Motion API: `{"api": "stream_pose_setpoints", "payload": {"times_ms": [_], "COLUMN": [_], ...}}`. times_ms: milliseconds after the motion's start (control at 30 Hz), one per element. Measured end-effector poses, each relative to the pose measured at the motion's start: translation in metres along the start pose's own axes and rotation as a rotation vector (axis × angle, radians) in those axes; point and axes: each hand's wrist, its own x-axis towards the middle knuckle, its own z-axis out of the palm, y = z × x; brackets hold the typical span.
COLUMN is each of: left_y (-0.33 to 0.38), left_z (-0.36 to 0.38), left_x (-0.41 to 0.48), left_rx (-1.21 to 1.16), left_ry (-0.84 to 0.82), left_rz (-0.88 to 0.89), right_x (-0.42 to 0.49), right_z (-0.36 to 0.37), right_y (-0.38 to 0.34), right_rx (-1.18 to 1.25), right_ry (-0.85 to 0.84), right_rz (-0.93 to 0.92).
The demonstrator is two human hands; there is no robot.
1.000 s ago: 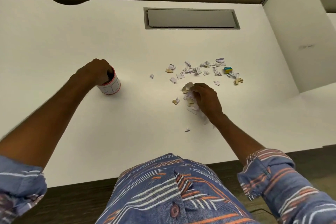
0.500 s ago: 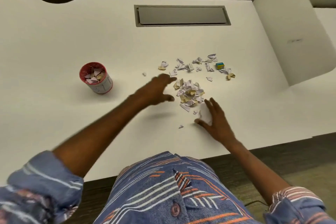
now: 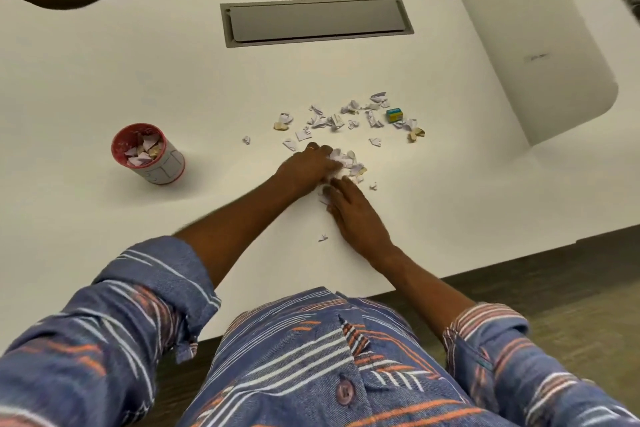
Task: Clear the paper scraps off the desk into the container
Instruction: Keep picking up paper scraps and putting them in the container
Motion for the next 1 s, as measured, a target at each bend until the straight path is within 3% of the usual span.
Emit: {"api": "stream_pose_setpoints", "payload": {"times_ms": [100,233,367,567,900,1000], "left_y": [-0.006,-0.019,-0.023,-0.020,-0.047,-0.078], "left_z": [0.001,0.008,0.014,-0.002,-0.060,-0.084], "left_x": [-0.004,-0.008,-0.016,-0.035,-0.100,-0.131], "left_rx": [-0.012,-0.054,0.018,-0.377,-0.740,-0.696], "left_ry": [0.072,0.094,0.134,0.398,0.623,0.696], "left_rz": [0.003,-0.021,-0.059,-0.178,-0.415,-0.471], "right_x": [-0.011,-0.017,-0.008,-0.018,-0.008,0.004], "right_z": [-0.006,-0.023,-0.031,-0.031,-0.029,-0.026], "right_y": [0.015,0.039,0.049,0.030,0.038,0.036], "right_rx": [-0.047,-0.024,-0.036,-0.134,-0.127,-0.021], "right_ry": [0.063,0.129,-0.073,-0.226,-0.099,-0.029], "right_rz": [-0.078,-0.005,0.068,-0.027,-0.108,-0.067]}}
